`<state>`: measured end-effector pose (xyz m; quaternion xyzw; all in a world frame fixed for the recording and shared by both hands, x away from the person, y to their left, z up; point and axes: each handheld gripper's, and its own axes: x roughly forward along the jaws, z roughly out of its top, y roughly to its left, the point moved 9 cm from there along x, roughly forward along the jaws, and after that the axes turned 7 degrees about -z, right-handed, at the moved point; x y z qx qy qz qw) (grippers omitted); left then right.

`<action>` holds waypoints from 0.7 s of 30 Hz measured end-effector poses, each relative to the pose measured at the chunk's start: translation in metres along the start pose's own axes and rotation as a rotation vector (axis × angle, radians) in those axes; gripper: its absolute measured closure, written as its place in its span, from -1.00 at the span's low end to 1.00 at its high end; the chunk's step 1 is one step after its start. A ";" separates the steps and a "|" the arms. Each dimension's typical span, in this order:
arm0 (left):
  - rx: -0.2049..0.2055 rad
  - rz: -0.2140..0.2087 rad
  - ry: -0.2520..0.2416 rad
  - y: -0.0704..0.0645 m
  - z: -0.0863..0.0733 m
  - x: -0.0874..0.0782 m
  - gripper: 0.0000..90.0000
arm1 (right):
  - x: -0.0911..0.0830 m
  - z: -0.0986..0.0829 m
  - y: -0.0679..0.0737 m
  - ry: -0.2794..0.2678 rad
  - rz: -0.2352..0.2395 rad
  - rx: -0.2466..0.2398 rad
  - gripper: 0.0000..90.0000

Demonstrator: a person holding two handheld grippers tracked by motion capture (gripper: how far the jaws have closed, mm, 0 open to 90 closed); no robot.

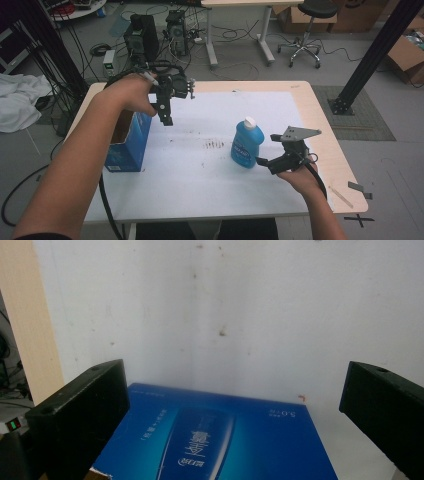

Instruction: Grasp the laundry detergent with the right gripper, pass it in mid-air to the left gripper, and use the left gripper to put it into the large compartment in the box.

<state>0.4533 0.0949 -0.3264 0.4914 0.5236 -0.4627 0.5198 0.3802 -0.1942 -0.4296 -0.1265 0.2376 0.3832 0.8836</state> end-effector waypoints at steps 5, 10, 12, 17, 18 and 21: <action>0.003 -0.001 0.003 -0.001 0.000 -0.001 -1.00 | 0.010 0.000 0.003 -0.031 0.004 0.009 -1.00; -0.002 0.002 0.003 -0.001 -0.003 -0.002 -1.00 | 0.019 0.001 0.006 -0.049 0.009 0.013 -1.00; -0.002 0.001 0.005 -0.001 -0.004 -0.002 -1.00 | 0.023 0.001 0.007 -0.054 0.006 0.014 -1.00; -0.005 0.001 0.003 -0.002 -0.006 -0.003 -1.00 | 0.034 0.002 0.010 -0.065 0.013 0.019 -1.00; -0.006 0.001 0.004 -0.002 -0.006 -0.003 -1.00 | 0.035 0.002 0.011 -0.068 0.011 0.018 -1.00; -0.007 0.003 -0.002 -0.002 -0.007 -0.003 -1.00 | 0.040 0.003 0.011 -0.077 0.011 0.023 -1.00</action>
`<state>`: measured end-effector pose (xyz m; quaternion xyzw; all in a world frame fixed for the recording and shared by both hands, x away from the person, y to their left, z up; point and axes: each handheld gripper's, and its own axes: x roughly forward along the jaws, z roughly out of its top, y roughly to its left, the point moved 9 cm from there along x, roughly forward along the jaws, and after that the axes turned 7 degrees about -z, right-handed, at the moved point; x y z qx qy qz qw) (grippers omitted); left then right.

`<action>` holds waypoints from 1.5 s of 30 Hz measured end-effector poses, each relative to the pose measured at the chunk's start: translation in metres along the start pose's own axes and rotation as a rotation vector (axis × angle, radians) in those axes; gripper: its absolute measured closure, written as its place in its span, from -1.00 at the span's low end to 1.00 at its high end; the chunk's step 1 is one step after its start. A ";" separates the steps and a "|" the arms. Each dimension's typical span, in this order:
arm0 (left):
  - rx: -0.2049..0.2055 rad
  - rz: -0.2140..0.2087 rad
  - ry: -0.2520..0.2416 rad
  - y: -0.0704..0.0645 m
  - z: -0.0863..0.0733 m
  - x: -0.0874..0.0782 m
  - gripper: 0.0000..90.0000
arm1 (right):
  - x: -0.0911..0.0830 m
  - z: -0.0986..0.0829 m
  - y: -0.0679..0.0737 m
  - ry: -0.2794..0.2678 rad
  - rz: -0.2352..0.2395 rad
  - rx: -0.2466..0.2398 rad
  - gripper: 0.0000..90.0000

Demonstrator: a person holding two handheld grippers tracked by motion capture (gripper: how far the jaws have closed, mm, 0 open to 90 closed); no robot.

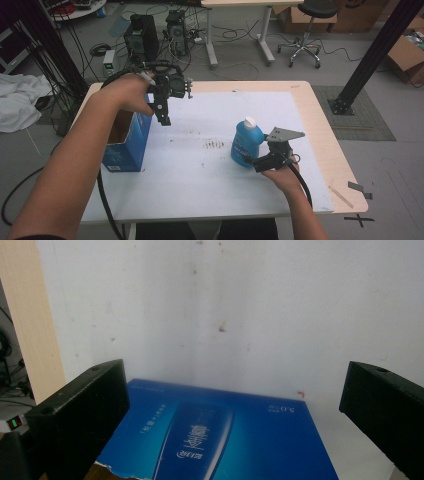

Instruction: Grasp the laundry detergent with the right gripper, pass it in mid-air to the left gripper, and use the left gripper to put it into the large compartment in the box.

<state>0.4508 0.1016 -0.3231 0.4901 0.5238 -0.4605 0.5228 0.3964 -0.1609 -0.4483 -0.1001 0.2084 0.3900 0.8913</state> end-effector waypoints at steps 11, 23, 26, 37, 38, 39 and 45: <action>0.000 0.007 0.001 -0.001 -0.003 -0.001 -1.00 | 0.013 -0.001 0.003 -0.025 -0.009 0.011 -1.00; -0.001 0.001 -0.002 -0.002 -0.002 0.001 -1.00 | 0.022 -0.001 0.001 -0.064 -0.047 0.016 -0.90; -0.001 -0.002 0.004 -0.001 -0.004 0.001 -1.00 | 0.023 -0.001 0.000 -0.068 -0.053 0.018 -0.85; -0.010 -0.006 0.006 0.000 -0.005 0.005 -1.00 | 0.025 -0.004 -0.002 -0.069 -0.071 0.010 -0.65; -0.006 -0.005 0.006 0.001 -0.004 0.005 -1.00 | 0.025 -0.004 -0.002 -0.069 -0.073 0.008 -0.65; -0.006 -0.006 0.006 0.001 -0.004 0.005 -1.00 | 0.025 -0.004 -0.002 -0.072 -0.070 0.009 -0.63; -0.008 -0.010 0.012 0.003 -0.003 0.009 -1.00 | 0.025 -0.005 -0.001 -0.072 -0.071 0.000 -0.53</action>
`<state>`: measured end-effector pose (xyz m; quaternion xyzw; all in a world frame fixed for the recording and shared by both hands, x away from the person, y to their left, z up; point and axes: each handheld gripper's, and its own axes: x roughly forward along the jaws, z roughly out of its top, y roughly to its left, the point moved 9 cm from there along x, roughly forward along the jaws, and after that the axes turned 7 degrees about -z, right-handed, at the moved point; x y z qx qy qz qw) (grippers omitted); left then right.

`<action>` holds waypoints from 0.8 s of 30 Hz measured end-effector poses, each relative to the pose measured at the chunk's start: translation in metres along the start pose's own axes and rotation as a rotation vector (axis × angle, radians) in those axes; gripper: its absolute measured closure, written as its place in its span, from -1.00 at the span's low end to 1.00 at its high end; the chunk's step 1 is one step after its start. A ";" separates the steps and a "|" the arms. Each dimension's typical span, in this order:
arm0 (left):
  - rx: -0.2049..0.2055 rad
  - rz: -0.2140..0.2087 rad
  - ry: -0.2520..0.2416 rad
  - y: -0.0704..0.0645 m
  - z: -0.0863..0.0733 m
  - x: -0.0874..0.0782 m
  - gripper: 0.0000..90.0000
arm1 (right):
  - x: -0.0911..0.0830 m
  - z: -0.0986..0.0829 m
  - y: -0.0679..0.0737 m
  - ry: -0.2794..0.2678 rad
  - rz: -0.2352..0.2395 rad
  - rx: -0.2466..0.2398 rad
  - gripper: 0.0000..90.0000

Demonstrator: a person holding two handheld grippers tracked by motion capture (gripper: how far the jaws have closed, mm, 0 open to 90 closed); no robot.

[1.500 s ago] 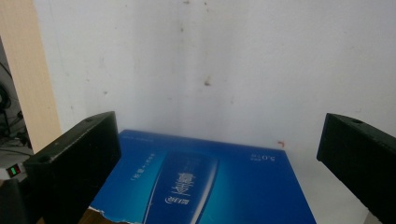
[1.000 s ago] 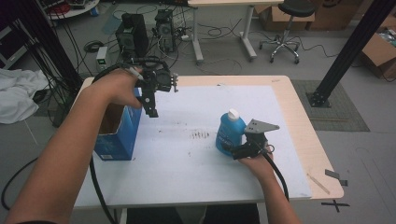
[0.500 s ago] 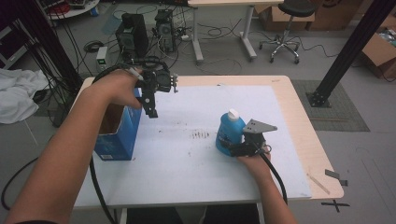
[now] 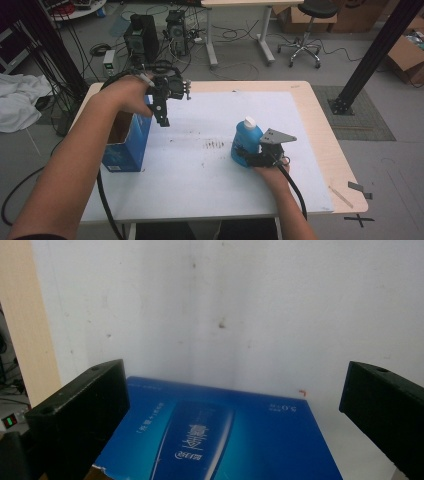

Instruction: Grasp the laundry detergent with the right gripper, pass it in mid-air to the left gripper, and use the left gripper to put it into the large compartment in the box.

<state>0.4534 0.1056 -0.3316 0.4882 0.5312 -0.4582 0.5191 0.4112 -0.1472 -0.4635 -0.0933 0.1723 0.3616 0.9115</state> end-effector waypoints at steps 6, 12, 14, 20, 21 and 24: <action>-0.001 -0.001 -0.004 0.001 0.001 0.002 -1.00 | 0.000 -0.001 0.000 -0.001 0.003 -0.002 -0.46; -0.002 -0.005 0.001 0.001 0.000 0.003 -1.00 | 0.000 -0.002 0.001 -0.007 0.007 -0.007 -0.37; -0.003 -0.006 0.000 0.001 0.000 0.003 -1.00 | 0.000 -0.002 0.001 -0.007 0.010 -0.008 -0.33; -0.002 -0.005 0.002 0.002 -0.001 0.004 -1.00 | -0.001 -0.003 0.003 -0.012 0.013 -0.013 -0.25; -0.001 -0.006 0.002 0.002 -0.001 0.004 -1.00 | -0.001 -0.003 0.003 -0.013 0.015 -0.011 -0.25; -0.001 -0.005 0.000 0.002 -0.001 0.005 -1.00 | -0.001 -0.003 0.003 -0.015 0.017 -0.011 -0.20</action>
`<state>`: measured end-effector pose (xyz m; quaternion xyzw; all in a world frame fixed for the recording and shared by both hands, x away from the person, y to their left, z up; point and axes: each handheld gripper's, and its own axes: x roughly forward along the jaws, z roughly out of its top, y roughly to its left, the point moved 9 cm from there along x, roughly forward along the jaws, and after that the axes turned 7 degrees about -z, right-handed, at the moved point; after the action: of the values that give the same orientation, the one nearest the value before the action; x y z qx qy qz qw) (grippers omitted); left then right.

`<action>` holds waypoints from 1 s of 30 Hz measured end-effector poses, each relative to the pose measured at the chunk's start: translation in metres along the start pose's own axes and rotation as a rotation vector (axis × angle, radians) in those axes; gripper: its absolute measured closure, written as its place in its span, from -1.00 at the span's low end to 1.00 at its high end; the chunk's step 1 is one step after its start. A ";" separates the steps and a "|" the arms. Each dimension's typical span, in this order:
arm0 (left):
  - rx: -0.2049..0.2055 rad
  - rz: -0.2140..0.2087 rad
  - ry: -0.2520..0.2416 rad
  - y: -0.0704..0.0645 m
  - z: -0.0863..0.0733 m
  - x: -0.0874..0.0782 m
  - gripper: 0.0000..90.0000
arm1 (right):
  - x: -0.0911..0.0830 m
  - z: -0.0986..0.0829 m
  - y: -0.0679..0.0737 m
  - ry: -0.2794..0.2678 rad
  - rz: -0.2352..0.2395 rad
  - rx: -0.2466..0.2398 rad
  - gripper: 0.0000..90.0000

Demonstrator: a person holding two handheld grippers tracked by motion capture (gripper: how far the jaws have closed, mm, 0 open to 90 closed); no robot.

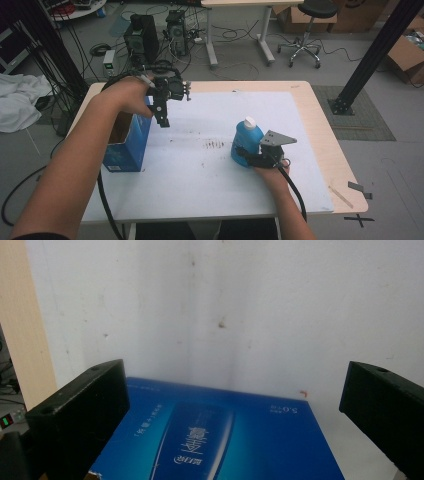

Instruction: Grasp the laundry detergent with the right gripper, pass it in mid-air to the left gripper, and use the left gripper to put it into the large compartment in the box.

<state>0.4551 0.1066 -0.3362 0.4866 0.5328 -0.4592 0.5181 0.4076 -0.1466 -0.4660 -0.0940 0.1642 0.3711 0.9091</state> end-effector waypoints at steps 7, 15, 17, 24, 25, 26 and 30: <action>-0.001 0.000 0.000 0.000 0.000 0.001 -1.00 | -0.001 0.001 0.003 -0.009 0.013 -0.009 -0.07; 0.003 -0.002 0.000 -0.001 0.002 0.002 -1.00 | -0.001 0.002 0.003 -0.009 0.014 -0.004 -0.01; 0.005 -0.004 0.006 -0.002 0.002 0.002 -1.00 | -0.002 0.002 0.003 -0.003 0.024 -0.004 0.00; 0.007 -0.005 0.005 -0.004 0.002 0.001 -1.00 | -0.005 0.006 0.006 0.009 0.071 -0.014 0.02; 0.005 -0.006 0.006 -0.005 0.002 0.001 -1.00 | -0.006 0.008 0.007 0.010 0.081 -0.024 0.02; 0.008 -0.004 0.004 -0.005 0.002 0.000 -1.00 | -0.007 0.010 0.008 0.011 0.092 -0.032 0.02; 0.011 -0.001 0.015 -0.009 0.001 -0.001 -1.00 | -0.010 0.019 0.012 0.009 0.121 -0.069 0.02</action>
<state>0.4464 0.1047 -0.3352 0.4928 0.5344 -0.4587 0.5111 0.3967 -0.1393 -0.4454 -0.1168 0.1611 0.4302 0.8805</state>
